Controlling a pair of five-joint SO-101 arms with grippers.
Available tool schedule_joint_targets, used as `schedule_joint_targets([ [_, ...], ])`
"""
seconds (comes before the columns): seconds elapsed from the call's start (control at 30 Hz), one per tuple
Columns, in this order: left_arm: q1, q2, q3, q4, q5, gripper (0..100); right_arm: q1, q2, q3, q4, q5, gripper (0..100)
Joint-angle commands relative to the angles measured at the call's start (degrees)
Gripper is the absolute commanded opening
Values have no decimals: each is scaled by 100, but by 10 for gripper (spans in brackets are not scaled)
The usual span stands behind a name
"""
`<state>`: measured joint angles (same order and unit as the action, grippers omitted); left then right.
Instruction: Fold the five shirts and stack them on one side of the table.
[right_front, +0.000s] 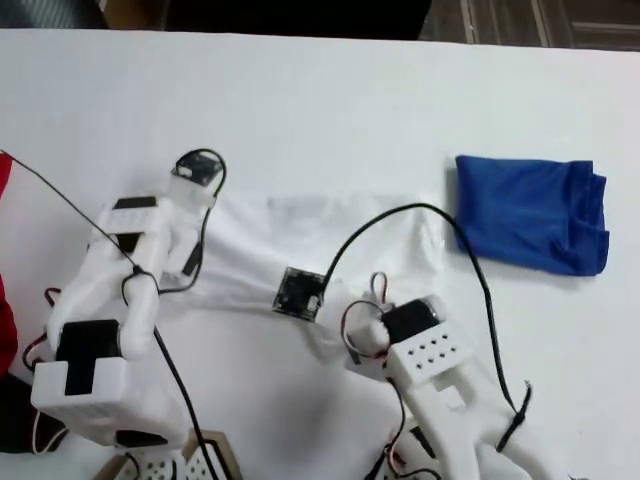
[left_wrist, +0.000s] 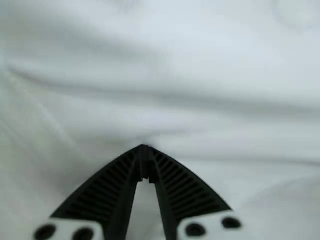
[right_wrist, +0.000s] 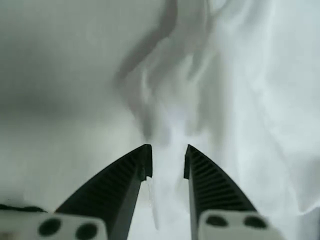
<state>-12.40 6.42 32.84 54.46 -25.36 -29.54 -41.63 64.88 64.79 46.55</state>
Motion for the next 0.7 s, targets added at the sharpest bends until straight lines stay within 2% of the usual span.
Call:
schedule_joint_targets([
  [0.0,-88,-79,22,-132,-53,26,-40,382,-9,-453,-123,113],
  [0.33,-88,-79,22,-132,-53,26,-31,1947,-229,-1402,-378,166],
  [0.5,-79,-79,22,-132,-62,26,-31,2387,-800,-1305,-396,166],
  [0.67,-79,-79,22,-132,-62,26,-40,2422,-1363,-602,-404,166],
])
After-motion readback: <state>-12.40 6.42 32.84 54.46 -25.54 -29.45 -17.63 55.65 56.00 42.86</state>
